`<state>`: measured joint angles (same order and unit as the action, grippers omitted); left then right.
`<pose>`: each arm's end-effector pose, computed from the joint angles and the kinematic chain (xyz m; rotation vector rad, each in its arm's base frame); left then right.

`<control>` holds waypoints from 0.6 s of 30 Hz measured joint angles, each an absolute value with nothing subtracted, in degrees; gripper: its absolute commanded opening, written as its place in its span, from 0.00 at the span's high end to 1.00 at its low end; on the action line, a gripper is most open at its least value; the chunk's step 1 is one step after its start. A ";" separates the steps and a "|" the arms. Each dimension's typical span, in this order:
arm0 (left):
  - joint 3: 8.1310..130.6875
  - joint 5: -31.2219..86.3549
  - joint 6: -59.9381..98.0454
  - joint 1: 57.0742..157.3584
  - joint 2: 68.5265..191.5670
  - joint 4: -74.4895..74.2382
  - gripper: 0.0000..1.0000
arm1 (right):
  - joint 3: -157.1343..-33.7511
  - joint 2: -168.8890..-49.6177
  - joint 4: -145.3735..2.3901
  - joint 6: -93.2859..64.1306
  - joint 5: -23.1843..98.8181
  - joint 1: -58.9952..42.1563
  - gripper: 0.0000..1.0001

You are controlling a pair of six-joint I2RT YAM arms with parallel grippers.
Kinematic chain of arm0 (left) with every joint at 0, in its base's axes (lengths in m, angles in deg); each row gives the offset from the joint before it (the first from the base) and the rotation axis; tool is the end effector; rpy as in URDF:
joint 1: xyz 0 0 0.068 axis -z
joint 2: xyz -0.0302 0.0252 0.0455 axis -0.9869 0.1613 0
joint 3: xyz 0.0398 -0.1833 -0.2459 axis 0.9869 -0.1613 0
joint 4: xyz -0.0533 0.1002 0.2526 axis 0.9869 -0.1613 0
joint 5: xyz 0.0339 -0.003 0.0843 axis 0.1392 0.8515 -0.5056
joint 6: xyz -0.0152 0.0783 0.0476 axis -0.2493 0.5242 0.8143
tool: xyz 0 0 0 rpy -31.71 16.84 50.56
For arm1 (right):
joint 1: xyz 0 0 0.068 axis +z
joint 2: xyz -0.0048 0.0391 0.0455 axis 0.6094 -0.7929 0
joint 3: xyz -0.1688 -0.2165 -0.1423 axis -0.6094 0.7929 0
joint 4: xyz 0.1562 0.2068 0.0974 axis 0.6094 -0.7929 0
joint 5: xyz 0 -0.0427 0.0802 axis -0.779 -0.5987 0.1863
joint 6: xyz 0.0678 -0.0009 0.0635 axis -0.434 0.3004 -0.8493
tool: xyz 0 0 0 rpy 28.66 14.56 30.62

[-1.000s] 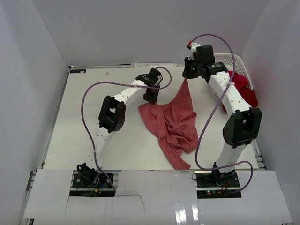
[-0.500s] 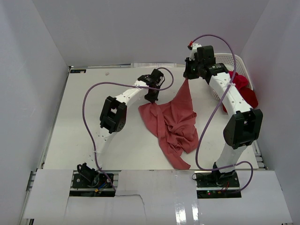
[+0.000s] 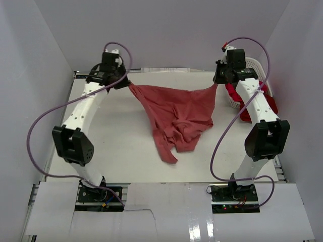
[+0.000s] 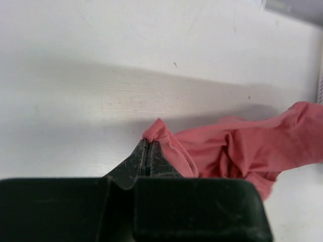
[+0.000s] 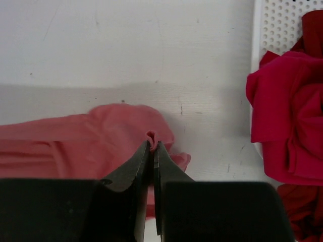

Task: Fold and stack the t-shirts
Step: Flatten out the tshirt

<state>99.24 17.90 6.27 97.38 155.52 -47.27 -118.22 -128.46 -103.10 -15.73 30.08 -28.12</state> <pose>0.4322 -0.1274 0.3654 -0.1707 2.3541 -0.3245 0.4613 0.0765 0.3733 -0.0266 2.1706 0.1724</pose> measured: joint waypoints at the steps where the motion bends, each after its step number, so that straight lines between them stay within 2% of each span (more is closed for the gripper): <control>1: 97.22 18.81 5.84 95.09 152.26 -45.95 1.00 | -118.22 -128.33 -103.39 -16.17 29.77 -28.62 0.92; 5: 94.71 21.46 4.63 89.21 145.71 -43.70 1.00 | -119.20 -128.42 -104.70 -16.84 31.50 -30.04 0.92; 10: 95.21 27.40 3.54 85.86 146.34 -41.34 1.00 | -125.52 -128.70 -106.21 -17.54 37.25 -30.39 0.92; 18: 103.21 31.71 2.80 85.08 146.63 -38.68 1.00 | -125.85 -115.35 -104.68 -17.81 42.67 -30.04 0.92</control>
<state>103.21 31.71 2.80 85.08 146.63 -38.68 -125.85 -115.35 -104.68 -17.81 42.67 -30.04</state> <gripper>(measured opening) 0.008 0.088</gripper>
